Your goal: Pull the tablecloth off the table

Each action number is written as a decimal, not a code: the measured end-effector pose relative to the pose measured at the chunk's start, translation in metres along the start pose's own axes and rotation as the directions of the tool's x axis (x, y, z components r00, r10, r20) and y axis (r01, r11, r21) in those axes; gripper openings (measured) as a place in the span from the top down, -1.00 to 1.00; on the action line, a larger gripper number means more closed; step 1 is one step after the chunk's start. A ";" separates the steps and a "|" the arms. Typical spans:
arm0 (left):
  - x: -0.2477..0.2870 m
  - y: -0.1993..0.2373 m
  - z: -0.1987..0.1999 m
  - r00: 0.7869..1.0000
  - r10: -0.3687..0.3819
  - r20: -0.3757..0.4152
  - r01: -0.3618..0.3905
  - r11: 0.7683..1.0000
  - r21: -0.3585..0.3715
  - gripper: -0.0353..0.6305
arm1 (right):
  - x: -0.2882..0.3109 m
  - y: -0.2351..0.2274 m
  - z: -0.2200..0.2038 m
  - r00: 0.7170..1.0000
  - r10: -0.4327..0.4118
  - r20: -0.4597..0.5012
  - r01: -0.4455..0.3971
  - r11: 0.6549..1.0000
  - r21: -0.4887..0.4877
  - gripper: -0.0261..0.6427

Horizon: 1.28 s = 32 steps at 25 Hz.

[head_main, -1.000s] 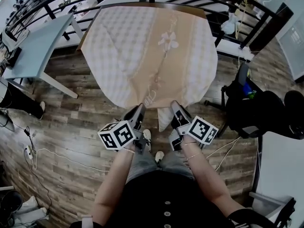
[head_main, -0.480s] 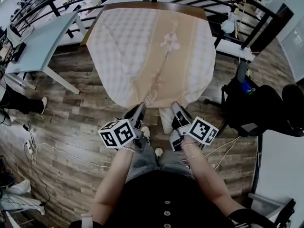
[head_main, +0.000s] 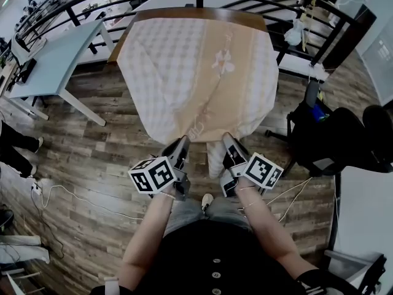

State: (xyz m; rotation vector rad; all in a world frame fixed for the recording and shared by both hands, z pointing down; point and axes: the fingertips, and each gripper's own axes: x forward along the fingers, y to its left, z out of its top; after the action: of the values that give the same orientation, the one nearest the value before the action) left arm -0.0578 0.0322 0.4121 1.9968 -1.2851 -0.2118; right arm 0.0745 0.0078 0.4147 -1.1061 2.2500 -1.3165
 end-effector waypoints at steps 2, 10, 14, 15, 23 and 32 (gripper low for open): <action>-0.004 0.001 0.000 1.000 -0.004 -0.001 0.004 1.000 -0.007 0.85 | -0.001 0.003 -0.003 1.000 -0.004 0.003 0.004 1.000 0.001 0.84; -0.026 0.007 -0.001 0.999 -0.029 -0.023 0.028 1.000 -0.012 0.85 | -0.005 0.016 -0.023 0.999 -0.022 0.026 0.022 1.000 0.006 0.84; -0.037 0.008 0.000 0.999 -0.037 -0.022 0.037 0.999 -0.012 0.85 | -0.010 0.022 -0.032 0.999 -0.025 0.039 0.025 1.000 0.010 0.84; -0.040 0.008 0.000 0.999 -0.040 -0.022 0.040 0.999 -0.010 0.85 | -0.012 0.024 -0.035 0.999 -0.025 0.042 0.025 1.000 0.011 0.84; -0.058 0.000 -0.010 0.998 -0.057 -0.038 0.057 0.998 0.007 0.85 | -0.034 0.026 -0.053 0.997 -0.043 0.057 0.041 0.999 0.034 0.84; -0.087 -0.003 -0.022 0.996 -0.077 -0.043 0.077 0.997 0.005 0.85 | -0.052 0.038 -0.075 0.997 -0.046 0.069 0.044 0.999 0.032 0.84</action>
State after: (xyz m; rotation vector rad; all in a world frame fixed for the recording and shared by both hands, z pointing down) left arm -0.0870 0.1165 0.4052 2.0477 -1.1846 -0.2012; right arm 0.0466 0.1025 0.4171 -1.1797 2.1604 -1.3048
